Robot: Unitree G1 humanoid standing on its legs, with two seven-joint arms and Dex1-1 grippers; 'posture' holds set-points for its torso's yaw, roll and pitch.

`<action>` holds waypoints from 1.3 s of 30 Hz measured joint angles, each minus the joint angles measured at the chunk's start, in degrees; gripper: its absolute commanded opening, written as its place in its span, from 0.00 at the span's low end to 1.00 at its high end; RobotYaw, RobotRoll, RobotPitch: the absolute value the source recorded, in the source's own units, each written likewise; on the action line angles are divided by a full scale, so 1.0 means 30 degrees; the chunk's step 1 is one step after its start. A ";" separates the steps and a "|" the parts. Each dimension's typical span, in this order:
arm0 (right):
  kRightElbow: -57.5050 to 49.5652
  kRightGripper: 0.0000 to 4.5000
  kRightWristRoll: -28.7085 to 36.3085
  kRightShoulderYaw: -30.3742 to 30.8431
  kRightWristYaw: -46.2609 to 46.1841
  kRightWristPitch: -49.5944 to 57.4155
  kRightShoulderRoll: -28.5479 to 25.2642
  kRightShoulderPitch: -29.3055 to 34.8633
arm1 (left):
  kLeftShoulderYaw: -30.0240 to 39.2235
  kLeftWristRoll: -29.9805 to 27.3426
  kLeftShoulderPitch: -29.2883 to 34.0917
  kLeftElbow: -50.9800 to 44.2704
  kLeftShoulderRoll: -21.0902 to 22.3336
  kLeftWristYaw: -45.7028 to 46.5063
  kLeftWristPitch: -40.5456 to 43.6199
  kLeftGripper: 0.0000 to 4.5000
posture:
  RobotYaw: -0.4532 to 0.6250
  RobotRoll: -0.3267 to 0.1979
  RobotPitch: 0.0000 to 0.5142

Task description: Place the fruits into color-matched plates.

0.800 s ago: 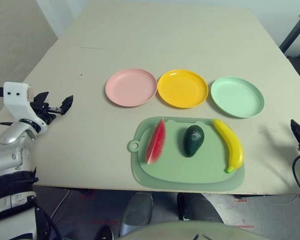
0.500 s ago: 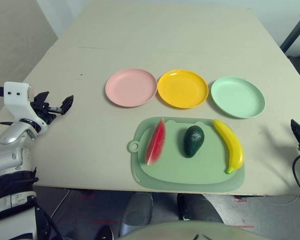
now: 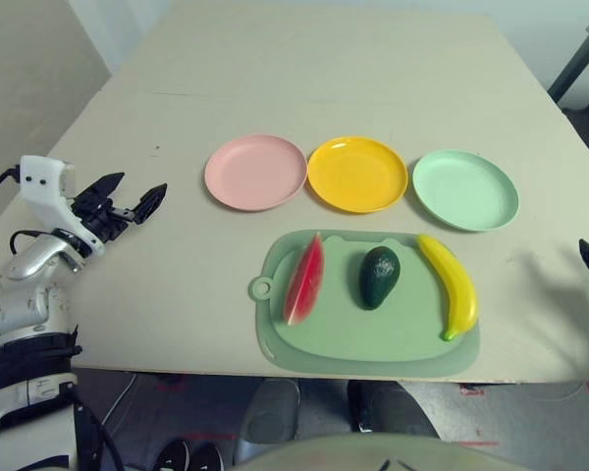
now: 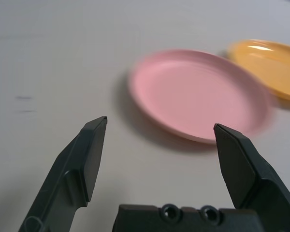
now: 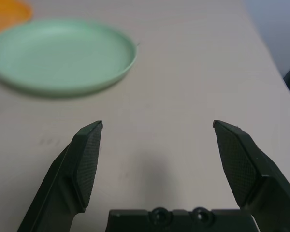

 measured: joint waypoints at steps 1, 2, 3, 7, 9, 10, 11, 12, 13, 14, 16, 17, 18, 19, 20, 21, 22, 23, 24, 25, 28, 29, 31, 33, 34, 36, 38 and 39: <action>-0.1198 1.00 -0.0468 0.0211 0.0178 -0.0253 -0.0187 0.1053 | -0.0014 -0.0557 0.0227 -0.0418 0.0366 -0.0791 0.0783 1.00 | 0.37 0.62 0.29; -0.2441 1.00 -0.0775 0.0523 0.0515 -0.0548 -0.0444 0.1994 | -0.0006 -0.1034 0.0318 -0.0794 0.0680 -0.1383 0.1432 1.00 | 0.37 0.62 0.29; -0.3588 1.00 -0.1060 0.0728 0.0773 -0.0793 -0.0617 0.2617 | -0.0005 -0.1351 0.0365 -0.1176 0.0967 -0.1823 0.1890 1.00 | 0.36 0.62 0.29; -0.6782 1.00 -0.2292 0.1547 0.1097 -0.1848 -0.1731 0.3546 | -0.0266 -0.1663 0.0559 -0.2371 0.1476 -0.2862 0.2348 1.00 | 0.34 0.62 0.28; -0.8921 1.00 -0.3351 0.2539 0.1417 -0.2280 -0.2517 0.3805 | -0.0960 -0.1222 0.0854 -0.2794 0.1729 -0.3376 0.2155 1.00 | 0.33 0.62 0.28; -0.9639 1.00 -0.3570 0.2923 0.1531 -0.2233 -0.2804 0.3707 | -0.1248 -0.0990 0.0901 -0.2850 0.1738 -0.3562 0.1981 1.00 | 0.34 0.62 0.27; -1.0397 1.00 -0.3735 0.3472 0.1793 -0.2044 -0.3336 0.3473 | -0.1625 -0.0729 0.0927 -0.2850 0.1752 -0.3707 0.1747 1.00 | 0.34 0.62 0.27; -1.1055 1.00 -0.3813 0.3946 0.2146 -0.1808 -0.3930 0.3149 | -0.1935 -0.0447 0.0929 -0.2876 0.1752 -0.3863 0.1497 1.00 | 0.34 0.62 0.27; -1.1794 1.00 -0.3840 0.4603 0.2770 -0.1363 -0.4903 0.2773 | -0.2262 -0.0195 0.0926 -0.2876 0.1752 -0.4006 0.1179 1.00 | 0.34 0.62 0.26; -1.2368 1.00 -0.3831 0.4959 0.3271 -0.1045 -0.5544 0.2552 | -0.2422 -0.0043 0.0919 -0.2878 0.1751 -0.4112 0.0984 1.00 | 0.34 0.62 0.25; -1.3143 1.00 -0.3832 0.5933 0.4389 -0.0376 -0.6991 0.1864 | -0.2627 0.0338 0.0963 -0.2877 0.1752 -0.4286 0.0559 1.00 | 0.35 0.62 0.24; -1.3318 1.00 -0.3916 0.6357 0.4861 -0.0167 -0.7513 0.1407 | -0.2668 0.0434 0.0993 -0.2882 0.1755 -0.4347 0.0367 1.00 | 0.35 0.62 0.24; -1.3312 1.00 -0.4141 0.6863 0.5285 -0.0072 -0.7938 0.0793 | -0.2712 0.0479 0.1043 -0.2908 0.1771 -0.4400 0.0206 1.00 | 0.35 0.62 0.24; -1.3262 1.00 -0.4435 0.7437 0.5647 -0.0075 -0.8233 0.0099 | -0.2724 0.0499 0.1116 -0.2947 0.1781 -0.4427 0.0140 1.00 | 0.36 0.62 0.23; -1.3187 1.00 -0.4914 0.8180 0.6072 -0.0185 -0.8555 -0.0860 | -0.2731 0.0504 0.1180 -0.3061 0.1794 -0.4441 0.0125 1.00 | 0.36 0.62 0.22; -1.3052 1.00 -0.5321 0.8849 0.6453 -0.0370 -0.8757 -0.1816 | -0.2705 0.0487 0.1242 -0.3300 0.1819 -0.4466 0.0108 1.00 | 0.37 0.62 0.22; -1.2899 1.00 -0.5716 0.9430 0.6766 -0.0569 -0.8810 -0.2612 | -0.2677 0.0458 0.1271 -0.3486 0.1830 -0.4479 0.0107 1.00 | 0.37 0.62 0.22; -1.2755 1.00 -0.6123 1.0094 0.7093 -0.0800 -0.8816 -0.3642 | -0.2632 0.0416 0.1295 -0.3641 0.1849 -0.4481 0.0101 1.00 | 0.38 0.62 0.22; -1.2562 1.00 -0.6623 1.0860 0.7451 -0.1056 -0.8794 -0.4746 | -0.2579 0.0406 0.1322 -0.3716 0.1900 -0.4479 0.0101 1.00 | 0.39 0.62 0.22; -1.2417 1.00 -0.7019 1.1502 0.7788 -0.1276 -0.8744 -0.5676 | -0.2522 0.0402 0.1352 -0.3820 0.1937 -0.4464 0.0102 1.00 | 0.39 0.62 0.22; -1.1855 1.00 -0.8123 1.3395 0.8841 -0.2221 -0.8096 -0.8647 | -0.2277 0.0363 0.1618 -0.4291 0.2063 -0.4368 0.0106 1.00 | 0.41 0.62 0.23; -1.1748 1.00 -0.8288 1.3697 0.9007 -0.2422 -0.7879 -0.9160 | -0.2213 0.0342 0.1711 -0.4399 0.2071 -0.4333 0.0106 1.00 | 0.41 0.62 0.23; -1.1226 1.00 -0.8780 1.4715 0.9506 -0.3040 -0.7143 -1.0666 | -0.2013 0.0304 0.2092 -0.4677 0.2091 -0.4194 0.0162 1.00 | 0.43 0.62 0.23; -1.0805 1.00 -0.8978 1.5474 0.9792 -0.3729 -0.6488 -1.1697 | -0.1899 0.0240 0.2374 -0.5072 0.2092 -0.4092 0.0235 1.00 | 0.43 0.62 0.23; -1.0474 1.00 -0.9088 1.5854 0.9908 -0.4166 -0.6032 -1.2290 | -0.1737 0.0196 0.2576 -0.5196 0.2092 -0.4041 0.0281 1.00 | 0.44 0.62 0.24; -0.9947 1.00 -0.9365 1.6503 0.9928 -0.4920 -0.5378 -1.3109 | -0.1634 0.0148 0.2834 -0.5466 0.2094 -0.3945 0.0373 1.00 | 0.45 0.62 0.24; -0.9440 1.00 -0.9492 1.7268 0.9944 -0.5755 -0.4816 -1.3832 | -0.1554 0.0018 0.3051 -0.5835 0.2107 -0.3895 0.0478 1.00 | 0.45 0.62 0.24; -0.9253 1.00 -0.9549 1.7597 0.9947 -0.6112 -0.4685 -1.4114 | -0.1508 -0.0059 0.3127 -0.5912 0.2160 -0.3894 0.0522 1.00 | 0.45 0.62 0.24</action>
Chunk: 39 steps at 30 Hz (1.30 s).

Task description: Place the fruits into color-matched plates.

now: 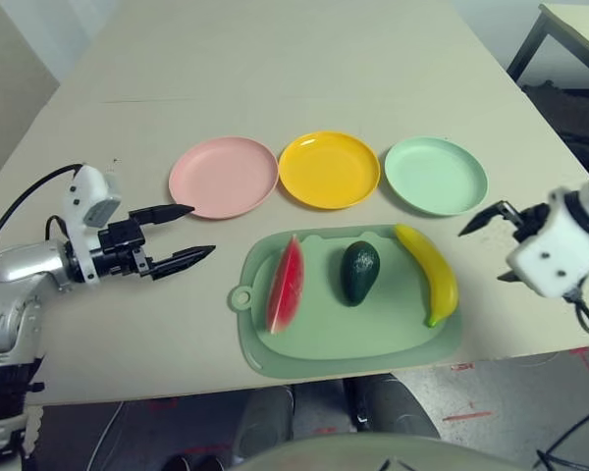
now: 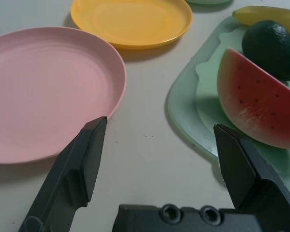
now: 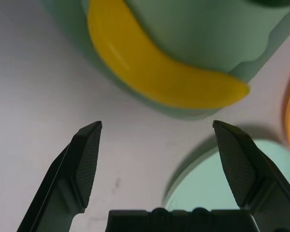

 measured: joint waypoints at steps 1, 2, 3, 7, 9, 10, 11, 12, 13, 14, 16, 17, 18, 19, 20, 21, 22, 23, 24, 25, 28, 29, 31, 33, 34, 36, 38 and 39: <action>0.0177 1.00 -0.0011 0.0301 0.0001 -0.0283 0.0041 -0.0238 | 0.0064 -0.0052 0.0060 -0.0066 0.0046 0.0001 0.0043 1.00 | 0.46 0.62 0.24; 0.0382 1.00 -0.0023 0.0587 0.0005 -0.0580 0.0049 -0.0496 | 0.0152 -0.0109 0.0131 -0.0168 0.0103 0.0006 0.0105 1.00 | 0.46 0.62 0.24; 0.0561 1.00 -0.0024 0.0933 0.0008 -0.0789 0.0049 -0.0782 | 0.0212 -0.0161 0.0220 -0.0301 0.0152 0.0022 0.0181 1.00 | 0.46 0.62 0.24; 0.1255 1.00 -0.0026 0.1921 0.0011 -0.1605 0.0582 -0.1558 | 0.0323 -0.0301 0.0331 -0.0664 0.0162 0.0054 0.0290 1.00 | 0.47 0.62 0.25; 0.1461 1.00 -0.0023 0.2369 0.0012 -0.1871 0.0916 -0.1781 | 0.0347 -0.0362 0.0366 -0.0726 0.0164 0.0082 0.0355 1.00 | 0.47 0.62 0.26; 0.1513 1.00 -0.0016 0.2565 0.0012 -0.1959 0.0971 -0.1886 | 0.0366 -0.0370 0.0381 -0.0752 0.0167 0.0096 0.0363 1.00 | 0.48 0.62 0.26; 0.1576 1.00 -0.0012 0.2735 0.0013 -0.2069 0.0991 -0.1981 | 0.0390 -0.0372 0.0414 -0.0783 0.0173 0.0119 0.0367 1.00 | 0.48 0.62 0.26; 0.1650 1.00 -0.0010 0.2879 0.0014 -0.2170 0.1006 -0.2070 | 0.0412 -0.0373 0.0461 -0.0810 0.0177 0.0150 0.0372 1.00 | 0.48 0.62 0.26; 0.1744 1.00 -0.0009 0.3037 0.0015 -0.2278 0.1039 -0.2143 | 0.0413 -0.0374 0.0480 -0.0837 0.0179 0.0176 0.0377 1.00 | 0.48 0.62 0.26; 0.1870 1.00 -0.0009 0.3220 0.0016 -0.2373 0.1139 -0.2185 | 0.0413 -0.0380 0.0480 -0.0894 0.0179 0.0197 0.0386 1.00 | 0.48 0.62 0.27; 0.1980 1.00 -0.0012 0.3401 0.0017 -0.2482 0.1499 -0.2185 | 0.0412 -0.0401 0.0478 -0.1024 0.0178 0.0210 0.0409 1.00 | 0.48 0.62 0.27; 0.2019 1.00 -0.0014 0.3473 0.0017 -0.2540 0.1658 -0.2186 | 0.0412 -0.0412 0.0471 -0.1103 0.0179 0.0216 0.0427 1.00 | 0.48 0.62 0.27; 0.2146 1.00 -0.0035 0.3527 0.0019 -0.2612 0.1872 -0.2217 | 0.0411 -0.0442 0.0448 -0.1193 0.0178 0.0216 0.0439 1.00 | 0.48 0.62 0.27; 0.2334 1.00 -0.0108 0.3545 0.0019 -0.2621 0.2099 -0.2311 | 0.0411 -0.0488 0.0396 -0.1235 0.0178 0.0197 0.0440 1.00 | 0.49 0.62 0.27; 0.2476 1.00 -0.0170 0.3556 0.0018 -0.2627 0.2307 -0.2357 | 0.0409 -0.0598 0.0297 -0.1345 0.0176 0.0106 0.0445 1.00 | 0.50 0.62 0.28; 0.2660 1.00 -0.0226 0.3632 0.0019 -0.2639 0.2491 -0.2379 | 0.0410 -0.0870 0.0127 -0.1478 0.0178 -0.0078 0.0445 1.00 | 0.50 0.62 0.28; 0.2765 1.00 -0.0294 0.3740 0.0019 -0.2655 0.2568 -0.2379 | 0.0410 -0.1061 -0.0001 -0.1637 0.0179 -0.0279 0.0445 1.00 | 0.50 0.62 0.28; 0.2893 1.00 -0.0430 0.3883 0.0019 -0.2699 0.2675 -0.2382 | 0.0408 -0.1257 -0.0108 -0.1864 0.0212 -0.0591 0.0435 1.00 | 0.51 0.62 0.28; 0.3076 1.00 -0.0580 0.3988 0.0019 -0.2787 0.2787 -0.2382 | 0.0362 -0.1350 -0.0201 -0.2100 0.0325 -0.1040 0.0412 1.00 | 0.51 0.62 0.28; 0.3271 1.00 -0.0668 0.4024 0.0014 -0.2867 0.2887 -0.2382 | 0.0220 -0.1433 -0.0303 -0.2214 0.0525 -0.1503 0.0368 1.00 | 0.51 0.62 0.29; 0.3870 1.00 -0.1008 0.4112 -0.0037 -0.3091 0.3158 -0.2416 | -0.0303 -0.2045 -0.0896 -0.2707 0.0846 -0.2790 0.0376 1.00 | 0.52 0.62 0.29; 0.4041 1.00 -0.1121 0.4118 -0.0058 -0.3162 0.3234 -0.2451 | -0.0463 -0.2231 -0.1195 -0.2829 0.0863 -0.3139 0.0404 1.00 | 0.52 0.62 0.29; 0.4356 1.00 -0.1461 0.4124 -0.0098 -0.3242 0.3402 -0.2570 | -0.1000 -0.2609 -0.1944 -0.2908 0.0943 -0.3822 0.0552 1.00 | 0.51 0.62 0.29; 0.4494 1.00 -0.1657 0.4131 -0.0164 -0.3250 0.3601 -0.2579 | -0.1419 -0.2765 -0.2428 -0.2975 0.1012 -0.4270 0.0630 1.00 | 0.50 0.62 0.30; 0.4526 1.00 -0.1724 0.4140 -0.0190 -0.3218 0.3606 -0.2579 | -0.1663 -0.2766 -0.2628 -0.2975 0.1024 -0.4436 0.0670 1.00 | 0.50 0.62 0.30; 0.4520 1.00 -0.1842 0.4139 -0.0200 -0.3074 0.3555 -0.2572 | -0.2000 -0.2720 -0.2848 -0.2975 0.1023 -0.4544 0.0693 1.00 | 0.49 0.62 0.29; 0.4413 0.97 -0.1930 0.4136 -0.0206 -0.2867 0.3486 -0.2517 | -0.2344 -0.2581 -0.3008 -0.2972 0.1021 -0.4604 0.0694 1.00 | 0.49 0.62 0.29; 0.4291 0.93 -0.1962 0.4135 -0.0220 -0.2704 0.3417 -0.2458 | -0.2491 -0.2501 -0.3060 -0.2972 0.1019 -0.4607 0.0693 1.00 | 0.49 0.62 0.28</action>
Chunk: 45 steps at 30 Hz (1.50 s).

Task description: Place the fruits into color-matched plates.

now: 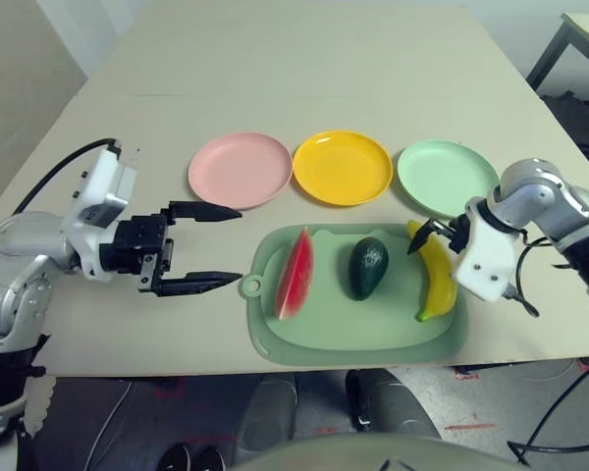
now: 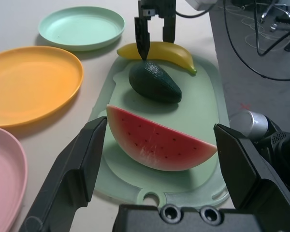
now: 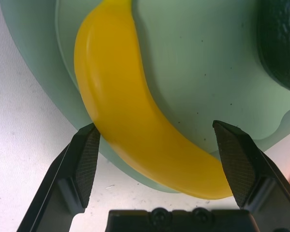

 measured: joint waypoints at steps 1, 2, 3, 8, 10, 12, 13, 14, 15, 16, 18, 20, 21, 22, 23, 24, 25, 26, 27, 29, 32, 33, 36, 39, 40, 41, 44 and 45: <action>-0.0091 0.89 -0.0019 -0.0001 -0.0006 0.0174 -0.0064 0.0071 | -0.0092 0.0042 -0.0024 0.0005 0.0000 0.0004 0.0000 1.00 | 0.49 0.62 0.28; -0.0150 0.84 -0.0031 -0.0001 -0.0002 0.0300 -0.0113 0.0135 | -0.0135 0.0053 -0.0045 0.0006 0.0000 0.0006 -0.0001 1.00 | 0.48 0.62 0.27; -0.0192 0.76 -0.0039 -0.0001 0.0022 0.0426 -0.0183 0.0191 | -0.0160 0.0068 -0.0073 0.0007 0.0000 0.0008 0.0000 1.00 | 0.49 0.62 0.27; -0.0422 0.36 0.0020 0.0084 0.0211 0.0747 -0.0821 0.0262 | -0.0176 0.0151 -0.0399 0.0088 0.0001 0.0013 -0.0002 1.00 | 0.48 0.62 0.27; -0.0491 0.36 0.0161 0.0282 0.0226 0.0739 -0.1241 0.0261 | -0.0176 0.0292 -0.0411 0.0175 0.0002 0.0009 -0.0004 1.00 | 0.49 0.62 0.26; -0.0524 0.36 0.0438 0.0582 0.0239 0.0745 -0.1481 0.0196 | -0.0176 0.0439 -0.0411 0.0195 0.0002 0.0003 -0.0009 1.00 | 0.49 0.62 0.25; -0.0557 0.36 0.0645 0.0868 0.0253 0.0781 -0.1615 0.0038 | -0.0176 0.0473 -0.0411 0.0201 0.0002 -0.0003 -0.0027 1.00 | 0.49 0.62 0.25; -0.0600 0.36 0.0788 0.1105 0.0280 0.0846 -0.1748 -0.0168 | -0.0176 0.0500 -0.0411 0.0207 0.0002 -0.0008 -0.0048 1.00 | 0.49 0.62 0.25; -0.0681 0.36 0.1107 0.1497 0.0307 0.0945 -0.1975 -0.0463 | -0.0175 0.0526 -0.0411 0.0213 0.0002 -0.0009 -0.0059 1.00 | 0.49 0.62 0.24; -0.0816 0.36 0.1449 0.1766 0.0315 0.1066 -0.2231 -0.0747 | -0.0174 0.0553 -0.0411 0.0227 0.0002 -0.0007 -0.0067 1.00 | 0.49 0.62 0.24; -0.0987 0.36 0.2211 0.2478 0.0323 0.1323 -0.2857 -0.1659 | -0.0173 0.0623 -0.0415 0.0342 0.0002 0.0010 -0.0084 1.00 | 0.49 0.62 0.23; -0.0969 0.36 0.2861 0.3049 0.0324 0.1538 -0.3277 -0.2694 | -0.0157 0.0650 -0.0421 0.0450 0.0000 0.0146 -0.0085 1.00 | 0.50 0.62 0.23; -0.0850 0.36 0.3091 0.3258 0.0325 0.1687 -0.3264 -0.3237 | -0.0133 0.0650 -0.0432 0.0493 -0.0008 0.0256 -0.0085 1.00 | 0.50 0.62 0.23; -0.0748 0.36 0.3341 0.3445 0.0324 0.1880 -0.3220 -0.3748 | -0.0105 0.0643 -0.0468 0.0507 -0.0022 0.0399 -0.0085 1.00 | 0.51 0.62 0.23; -0.0497 0.36 0.3523 0.3589 0.0324 0.2087 -0.3077 -0.4196 | -0.0035 0.0633 -0.0471 0.0513 -0.0033 0.0561 -0.0061 1.00 | 0.51 0.62 0.23; 0.0084 0.36 0.3606 0.3604 0.0324 0.2466 -0.2628 -0.4757 | 0.0080 0.0610 -0.0466 0.0522 -0.0053 0.0810 0.0051 1.00 | 0.51 0.62 0.23; 0.0624 0.36 0.3646 0.3552 0.0312 0.2882 -0.2077 -0.5258 | 0.0154 0.0579 -0.0473 0.0500 -0.0092 0.1100 0.0188 1.00 | 0.51 0.62 0.23; 0.1450 0.36 0.3632 0.3322 0.0313 0.3391 -0.1189 -0.5843 | 0.0244 0.0536 -0.0488 0.0494 -0.0142 0.1526 0.0439 1.00 | 0.51 0.62 0.23; 0.2299 0.36 0.3596 0.2859 0.0274 0.3933 -0.0253 -0.6348 | 0.0312 0.0463 -0.0533 0.0450 -0.0226 0.1976 0.0682 1.00 | 0.51 0.62 0.23; 0.3885 0.36 0.3291 0.2018 -0.0328 0.4833 0.1479 -0.7202 | 0.0405 0.0415 -0.0742 0.0361 -0.0502 0.2993 0.1213 1.00 | 0.52 0.62 0.23; 0.6417 0.36 0.2091 0.1167 -0.2155 0.5731 0.3679 -0.8161 | 0.0463 0.0439 -0.1260 0.0329 -0.0918 0.4620 0.1924 1.00 | 0.53 0.62 0.23; 0.7243 0.36 0.1700 0.0970 -0.2805 0.6024 0.4335 -0.8411 | 0.0469 0.0459 -0.1371 0.0329 -0.0918 0.4996 0.2126 1.00 | 0.53 0.62 0.23; 0.9532 0.36 0.0479 0.0613 -0.4559 0.6710 0.5922 -0.8860 | 0.0493 0.0525 -0.1598 0.0336 -0.0904 0.5724 0.2527 1.00 | 0.54 0.62 0.24; 1.1713 0.36 -0.0777 0.0561 -0.6275 0.7095 0.7101 -0.9212 | 0.0525 0.0631 -0.1765 0.0367 -0.0884 0.6222 0.2786 1.00 | 0.55 0.62 0.25; 1.2379 0.36 -0.1124 0.0542 -0.6798 0.7244 0.7434 -0.9306 | 0.0546 0.0659 -0.1830 0.0383 -0.0881 0.6375 0.2861 1.00 | 0.55 0.62 0.25; 1.2923 0.36 -0.1344 0.0517 -0.7163 0.7386 0.7725 -0.9423 | 0.0566 0.0681 -0.1854 0.0410 -0.0878 0.6484 0.2912 1.00 | 0.55 0.62 0.25; 1.4179 0.36 -0.2111 0.0441 -0.8140 0.7716 0.8419 -0.9578 | 0.0578 0.0980 -0.1891 0.0482 -0.0879 0.6909 0.2852 1.00 | 0.55 0.62 0.25; 1.4547 0.36 -0.2458 0.0439 -0.8389 0.7794 0.8621 -0.9577 | 0.0577 0.1349 -0.1909 0.0614 -0.0879 0.7122 0.2638 1.00 | 0.56 0.62 0.25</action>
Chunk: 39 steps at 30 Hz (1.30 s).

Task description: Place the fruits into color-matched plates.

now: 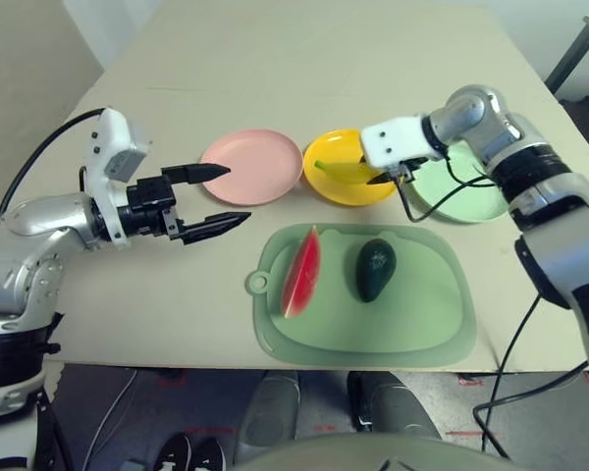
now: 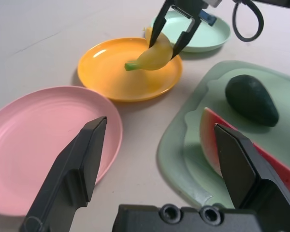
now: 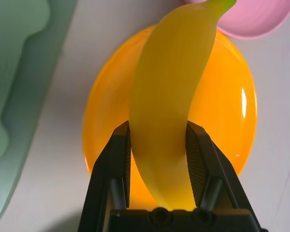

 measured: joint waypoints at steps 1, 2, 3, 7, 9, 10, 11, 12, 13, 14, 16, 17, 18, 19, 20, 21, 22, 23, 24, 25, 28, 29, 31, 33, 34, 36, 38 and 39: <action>0.0317 0.36 -0.0231 0.0000 -0.0179 0.0065 0.0172 0.0004 | 0.0001 0.0273 -0.0015 0.0218 0.0000 0.0162 -0.0225 1.00 | 0.56 0.62 0.25; 0.0567 0.36 -0.0487 0.0000 -0.0374 0.0087 0.0279 0.0016 | 0.0002 0.0558 -0.0014 0.0428 0.0000 0.0281 -0.0442 1.00 | 0.56 0.62 0.25; 0.0757 0.36 -0.0702 -0.0001 -0.0503 0.0089 0.0326 0.0016 | 0.0001 0.0758 -0.0012 0.0551 0.0000 0.0319 -0.0574 1.00 | 0.56 0.62 0.26; 0.1356 0.36 -0.1396 -0.0080 -0.0952 0.0098 0.0538 0.0132 | 0.0000 0.1101 0.0087 0.0828 0.0000 0.0243 -0.1034 1.00 | 0.56 0.62 0.26; 0.1507 0.44 -0.1601 -0.0154 -0.1034 0.0076 0.0603 0.0160 | 0.0000 0.1221 0.0093 0.0992 0.0000 0.0230 -0.1173 1.00 | 0.56 0.62 0.25; 0.1558 0.52 -0.1698 -0.0239 -0.1083 0.0014 0.0600 0.0162 | -0.0003 0.1265 0.0103 0.1006 0.0000 0.0225 -0.1215 1.00 | 0.56 0.62 0.25; 0.1601 0.57 -0.1782 -0.0374 -0.1155 -0.0096 0.0601 0.0161 | -0.0007 0.1320 0.0102 0.1006 -0.0001 0.0218 -0.1237 1.00 | 0.55 0.62 0.25; 0.1639 0.64 -0.1852 -0.0485 -0.1247 -0.0168 0.0601 0.0160 | -0.0014 0.1376 0.0100 0.1012 -0.0001 0.0183 -0.1262 1.00 | 0.55 0.62 0.25; 0.1665 0.72 -0.1942 -0.0525 -0.1306 -0.0221 0.0600 0.0160 | -0.0030 0.1418 0.0095 0.1014 0.0000 0.0102 -0.1307 1.00 | 0.55 0.62 0.25; 0.1676 0.79 -0.1999 -0.0583 -0.1329 -0.0289 0.0601 0.0160 | -0.0064 0.1454 0.0081 0.1021 0.0000 0.0028 -0.1358 1.00 | 0.55 0.62 0.25; 0.1673 0.97 -0.2034 -0.0695 -0.1329 -0.0475 0.0602 0.0156 | -0.0144 0.1540 0.0041 0.1057 -0.0001 -0.0109 -0.1443 1.00 | 0.54 0.62 0.25; 0.1670 0.99 -0.2040 -0.0763 -0.1313 -0.0545 0.0601 0.0152 | -0.0196 0.1589 -0.0004 0.1114 -0.0002 -0.0141 -0.1512 1.00 | 0.54 0.62 0.24; 0.1653 0.99 -0.2040 -0.0894 -0.1273 -0.0596 0.0592 0.0127 | -0.0257 0.1616 -0.0087 0.1213 -0.0006 -0.0160 -0.1587 1.00 | 0.53 0.62 0.24; 0.1629 0.99 -0.2056 -0.0978 -0.1152 -0.0734 0.0552 0.0086 | -0.0333 0.1647 -0.0222 0.1317 -0.0016 -0.0187 -0.1655 1.00 | 0.53 0.62 0.24; 0.1573 0.99 -0.2097 -0.1038 -0.0949 -0.0945 0.0474 -0.0023 | -0.0426 0.1682 -0.0387 0.1459 -0.0027 -0.0284 -0.1793 1.00 | 0.53 0.62 0.24; 0.1478 0.99 -0.2107 -0.1081 -0.0751 -0.1097 0.0356 -0.0178 | -0.0509 0.1713 -0.0490 0.1518 -0.0035 -0.0370 -0.1867 1.00 | 0.53 0.62 0.24; 0.1342 0.99 -0.2109 -0.1147 -0.0550 -0.1278 0.0178 -0.0368 | -0.0569 0.1724 -0.0568 0.1579 -0.0041 -0.0484 -0.1987 1.00 | 0.52 0.62 0.24; 0.1115 0.99 -0.2103 -0.1231 -0.0151 -0.1525 -0.0062 -0.0587 | -0.0593 0.1727 -0.0614 0.1651 -0.0044 -0.0635 -0.2117 1.00 | 0.52 0.62 0.23; 0.0745 0.99 -0.2057 -0.1285 0.0568 -0.1929 -0.0365 -0.0776 | -0.0600 0.1689 -0.0630 0.1665 -0.0044 -0.0905 -0.2267 1.00 | 0.52 0.62 0.23; -0.0011 0.99 -0.1853 -0.1333 0.1692 -0.2556 -0.0805 -0.0788 | -0.0596 0.1504 -0.0640 0.1653 -0.0042 -0.1376 -0.2460 1.00 | 0.51 0.62 0.23; -0.2992 0.99 -0.0769 -0.1339 0.5426 -0.4269 -0.2305 -0.0374 | -0.0572 0.0644 -0.0623 0.1513 0.0042 -0.3088 -0.2745 1.00 | 0.51 0.62 0.23; -0.4114 0.99 -0.0320 -0.1342 0.6548 -0.4510 -0.2820 -0.0005 | -0.0563 0.0469 -0.0597 0.1430 0.0160 -0.3625 -0.2773 1.00 | 0.50 0.62 0.23; -0.6610 0.99 0.0947 -0.0955 0.7854 -0.4386 -0.4018 0.1019 | -0.0564 0.0136 -0.0565 0.1328 0.0487 -0.4592 -0.2843 1.00 | 0.50 0.62 0.24; -0.9669 0.99 0.2537 0.0269 0.8468 -0.3642 -0.6013 0.2102 | -0.0556 -0.0076 -0.0434 0.1278 0.0851 -0.5592 -0.2982 1.00 | 0.50 0.62 0.24; -1.1115 0.99 0.3272 0.0872 0.8570 -0.3090 -0.6951 0.2453 | -0.0565 -0.0105 -0.0388 0.1260 0.0904 -0.5955 -0.3026 1.00 | 0.49 0.62 0.24; -1.3847 0.99 0.4670 0.1679 0.8617 -0.1716 -0.8353 0.2915 | -0.0635 -0.0125 -0.0342 0.1232 0.0926 -0.6433 -0.3077 1.00 | 0.49 0.62 0.24; -1.6801 0.99 0.5959 0.2054 0.8633 0.0023 -0.9193 0.3587 | -0.0825 -0.0076 -0.0373 0.1195 0.0927 -0.6762 -0.3166 1.00 | 0.48 0.62 0.24; -1.8018 0.99 0.6424 0.2139 0.8633 0.0890 -0.9295 0.3927 | -0.0991 -0.0054 -0.0409 0.1172 0.0928 -0.6840 -0.3178 1.00 | 0.48 0.62 0.24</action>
